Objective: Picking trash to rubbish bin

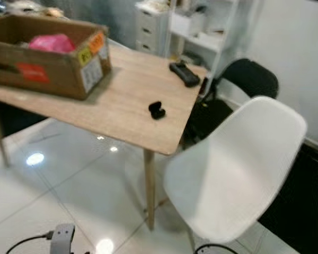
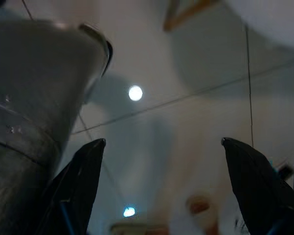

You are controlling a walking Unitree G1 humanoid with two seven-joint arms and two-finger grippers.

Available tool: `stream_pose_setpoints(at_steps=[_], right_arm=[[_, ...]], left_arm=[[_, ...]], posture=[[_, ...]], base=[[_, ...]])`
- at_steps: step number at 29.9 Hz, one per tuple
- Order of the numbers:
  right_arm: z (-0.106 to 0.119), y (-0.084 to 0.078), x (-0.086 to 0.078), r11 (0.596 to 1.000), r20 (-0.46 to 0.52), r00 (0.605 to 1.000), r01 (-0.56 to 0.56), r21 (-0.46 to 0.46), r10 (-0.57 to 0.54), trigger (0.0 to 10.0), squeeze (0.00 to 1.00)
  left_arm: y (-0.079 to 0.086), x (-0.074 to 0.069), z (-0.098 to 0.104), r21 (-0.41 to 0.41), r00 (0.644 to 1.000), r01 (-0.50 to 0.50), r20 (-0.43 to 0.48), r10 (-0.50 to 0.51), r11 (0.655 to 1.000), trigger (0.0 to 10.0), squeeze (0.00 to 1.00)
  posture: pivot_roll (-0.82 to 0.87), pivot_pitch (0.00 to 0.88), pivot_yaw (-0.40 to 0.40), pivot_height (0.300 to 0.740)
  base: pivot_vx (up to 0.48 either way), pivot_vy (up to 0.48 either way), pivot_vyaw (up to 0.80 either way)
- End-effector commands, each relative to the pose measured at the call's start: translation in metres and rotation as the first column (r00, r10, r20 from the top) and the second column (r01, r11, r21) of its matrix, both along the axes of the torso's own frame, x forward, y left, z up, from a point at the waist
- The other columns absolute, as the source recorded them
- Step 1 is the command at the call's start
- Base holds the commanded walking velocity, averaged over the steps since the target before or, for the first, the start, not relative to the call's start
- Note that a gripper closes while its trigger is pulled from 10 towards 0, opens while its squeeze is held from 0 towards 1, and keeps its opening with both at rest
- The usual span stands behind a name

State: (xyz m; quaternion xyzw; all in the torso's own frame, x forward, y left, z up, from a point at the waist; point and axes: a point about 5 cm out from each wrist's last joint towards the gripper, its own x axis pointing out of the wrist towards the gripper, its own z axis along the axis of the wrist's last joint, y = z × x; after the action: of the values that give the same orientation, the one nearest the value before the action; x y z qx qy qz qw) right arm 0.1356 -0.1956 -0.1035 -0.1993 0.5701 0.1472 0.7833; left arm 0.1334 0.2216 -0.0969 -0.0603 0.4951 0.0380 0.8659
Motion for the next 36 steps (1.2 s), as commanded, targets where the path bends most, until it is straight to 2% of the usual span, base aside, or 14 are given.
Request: stream_pose_setpoints(at_steps=[1, 8, 25, 36], right_arm=[[-0.003, 0.016, -0.005, 0.998, -0.026, 1.0, -0.011, 0.058, 0.012, 10.0, 0.0], [-0.004, 0.021, -0.004, 0.997, -0.028, 0.999, -0.021, 0.067, 0.023, 10.0, 0.0], [-0.002, 0.018, -0.001, 0.998, -0.024, 0.999, -0.031, 0.062, 0.032, 10.0, 0.0], [0.001, 0.018, 0.008, 0.997, -0.009, 0.999, -0.037, 0.07, 0.038, 10.0, 0.0]], left_arm=[[0.003, -0.002, 0.0, 0.006, 1.0, -0.011, -0.011, 0.011, 1.0, 10.0, 0.0], [0.005, -0.004, -0.001, 0.019, 1.0, -0.009, -0.02, 0.009, 1.0, 10.0, 0.0], [0.004, -0.008, -0.002, 0.036, 0.999, -0.006, -0.034, 0.007, 0.999, 10.0, 0.0], [0.005, -0.009, -0.003, 0.049, 0.999, -0.016, -0.038, 0.018, 0.999, 10.0, 0.0]], posture=[[0.13, 0.045, -0.033, 0.74], [0.13, 0.042, -0.028, 0.74], [0.14, 0.049, -0.026, 0.74], [0.14, 0.043, -0.031, 0.74]], base=[[0.0, 0.0, 0.79], [0.0, 0.0, 0.79], [0.0, 0.0, 0.79], [0.0, 0.0, 0.79]])
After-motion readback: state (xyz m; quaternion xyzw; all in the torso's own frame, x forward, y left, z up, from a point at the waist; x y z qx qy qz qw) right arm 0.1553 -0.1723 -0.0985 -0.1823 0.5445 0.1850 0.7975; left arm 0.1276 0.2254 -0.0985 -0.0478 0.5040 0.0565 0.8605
